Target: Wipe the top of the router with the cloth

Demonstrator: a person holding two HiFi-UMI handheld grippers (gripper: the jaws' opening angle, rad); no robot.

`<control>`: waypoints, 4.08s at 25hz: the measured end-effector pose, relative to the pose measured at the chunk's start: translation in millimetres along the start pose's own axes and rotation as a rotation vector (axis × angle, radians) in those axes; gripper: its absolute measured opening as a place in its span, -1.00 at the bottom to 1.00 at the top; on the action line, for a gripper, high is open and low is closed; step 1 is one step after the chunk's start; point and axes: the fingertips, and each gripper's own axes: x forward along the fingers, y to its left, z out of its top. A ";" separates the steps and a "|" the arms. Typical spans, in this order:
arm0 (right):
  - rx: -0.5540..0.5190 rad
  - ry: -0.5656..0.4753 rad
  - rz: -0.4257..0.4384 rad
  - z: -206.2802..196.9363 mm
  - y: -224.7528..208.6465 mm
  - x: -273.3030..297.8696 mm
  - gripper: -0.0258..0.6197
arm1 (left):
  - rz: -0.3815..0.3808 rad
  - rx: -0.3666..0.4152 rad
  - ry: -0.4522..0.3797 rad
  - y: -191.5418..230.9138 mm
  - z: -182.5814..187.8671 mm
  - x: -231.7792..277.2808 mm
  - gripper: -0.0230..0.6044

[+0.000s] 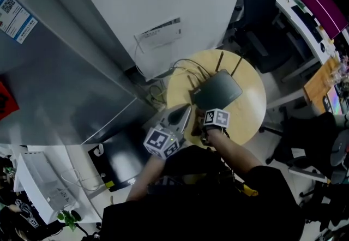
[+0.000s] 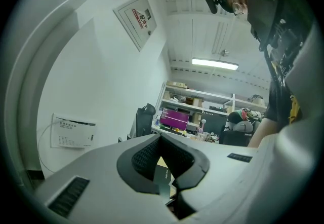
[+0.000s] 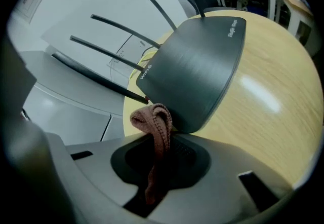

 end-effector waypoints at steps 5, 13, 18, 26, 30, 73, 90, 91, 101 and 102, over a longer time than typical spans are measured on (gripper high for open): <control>-0.230 0.042 -0.017 -9.0 -16.8 -9.0 -0.74 | 0.025 -0.014 0.007 -11.6 -9.4 1.2 -0.95; -0.850 0.091 -0.077 -4.6 -21.0 -19.1 -0.74 | 0.108 -0.013 0.006 -23.7 -16.5 5.8 -0.95; -1.066 0.160 -0.080 2.7 -37.1 -28.4 -0.74 | 0.180 -0.007 -0.014 -31.9 -11.5 15.4 -0.95; -1.305 0.303 -0.058 29.6 -76.6 -42.2 -0.74 | 0.251 0.015 -0.044 -49.2 -16.4 36.3 -0.95; -1.311 0.332 -0.068 59.6 -99.1 -48.5 -0.74 | 0.278 0.027 -0.047 -54.0 -17.8 44.7 -0.95; -1.226 0.339 -0.268 180.3 -196.0 -82.6 -0.74 | 0.361 0.170 -0.133 -67.6 -0.1 91.4 -0.95; -1.234 0.135 -0.226 212.8 -175.5 -94.8 -0.74 | 0.394 0.202 -0.119 -60.9 20.0 82.2 -0.94; -1.239 0.084 -0.218 221.1 -168.7 -98.8 -0.74 | 0.391 0.200 -0.119 -60.7 19.7 80.9 -0.95; -0.866 -0.183 0.012 236.7 -141.3 -162.8 -0.74 | 0.397 0.156 -0.167 -52.1 24.2 64.0 -0.95; -0.849 -0.217 0.061 233.9 -135.1 -171.1 -0.74 | 0.403 0.153 -0.174 -51.4 25.8 61.9 -0.95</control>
